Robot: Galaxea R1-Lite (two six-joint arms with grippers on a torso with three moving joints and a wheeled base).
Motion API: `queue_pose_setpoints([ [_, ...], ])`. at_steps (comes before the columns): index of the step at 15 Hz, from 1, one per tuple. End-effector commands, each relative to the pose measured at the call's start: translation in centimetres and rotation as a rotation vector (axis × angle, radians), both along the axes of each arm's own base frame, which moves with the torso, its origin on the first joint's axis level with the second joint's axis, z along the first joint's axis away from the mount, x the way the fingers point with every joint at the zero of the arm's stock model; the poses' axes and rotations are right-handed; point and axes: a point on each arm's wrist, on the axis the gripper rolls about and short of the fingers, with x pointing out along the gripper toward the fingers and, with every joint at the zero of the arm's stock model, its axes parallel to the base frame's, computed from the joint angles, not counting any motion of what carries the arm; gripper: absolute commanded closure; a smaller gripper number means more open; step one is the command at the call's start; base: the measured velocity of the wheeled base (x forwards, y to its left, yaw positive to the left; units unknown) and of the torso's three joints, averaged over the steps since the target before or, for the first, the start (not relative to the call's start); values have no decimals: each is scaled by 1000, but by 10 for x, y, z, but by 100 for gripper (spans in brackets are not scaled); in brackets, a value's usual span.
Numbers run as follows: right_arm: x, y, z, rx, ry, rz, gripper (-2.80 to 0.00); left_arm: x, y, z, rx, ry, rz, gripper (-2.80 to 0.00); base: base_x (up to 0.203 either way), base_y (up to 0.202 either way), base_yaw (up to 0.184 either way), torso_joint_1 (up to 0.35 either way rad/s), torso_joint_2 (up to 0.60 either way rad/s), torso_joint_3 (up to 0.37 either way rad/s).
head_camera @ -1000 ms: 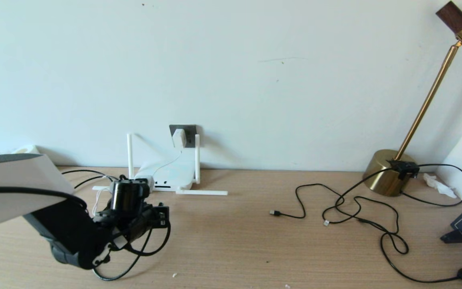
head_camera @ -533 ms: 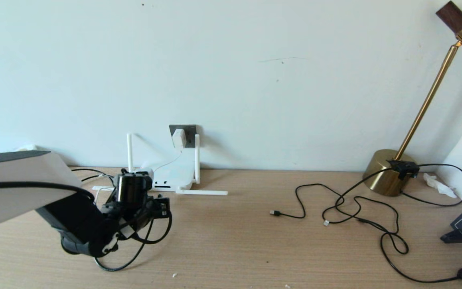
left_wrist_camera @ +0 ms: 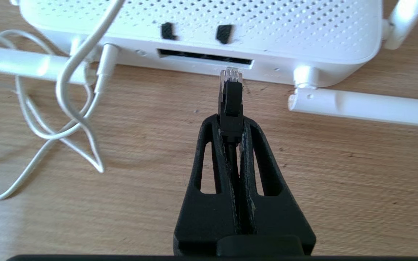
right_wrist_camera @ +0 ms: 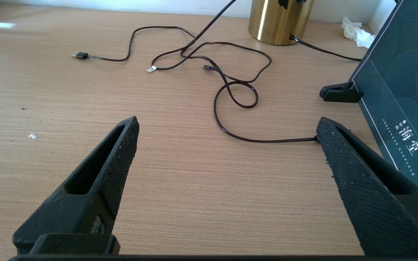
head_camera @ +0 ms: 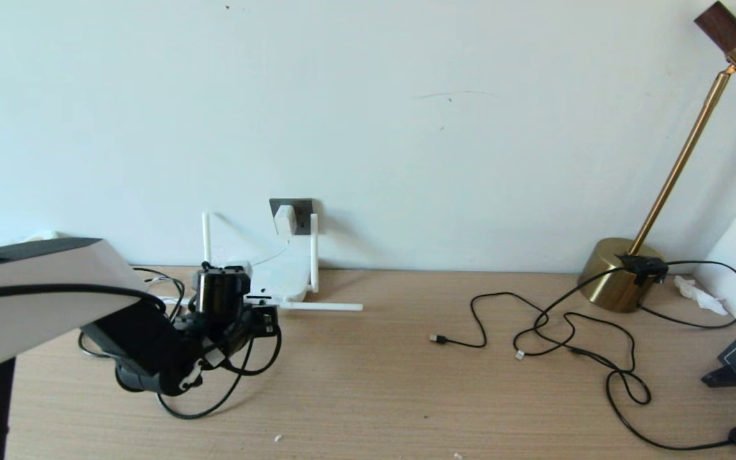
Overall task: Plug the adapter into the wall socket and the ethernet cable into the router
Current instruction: Align cable and router interface
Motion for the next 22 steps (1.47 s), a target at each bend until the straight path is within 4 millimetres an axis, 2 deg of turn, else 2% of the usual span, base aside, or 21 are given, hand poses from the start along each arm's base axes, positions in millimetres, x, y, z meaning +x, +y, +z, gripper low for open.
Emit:
queue_pose_setpoints([
  [1,0,0,0,1,3,-1,-280,0,-3,2,-33,-12,-12,0,0,0,0,0,0,0],
  [5,0,0,0,5,3,-2,-280,-2,-7,10,-155,-20,-52,0,0,0,0,0,0,0],
  [15,0,0,0,5,1,-2,-280,-4,-6,7,-170,-2,-80,0,0,0,0,0,0,0],
  [22,0,0,0,7,1,-2,-280,-9,8,3,-182,21,-74,0,0,0,0,0,0,0],
])
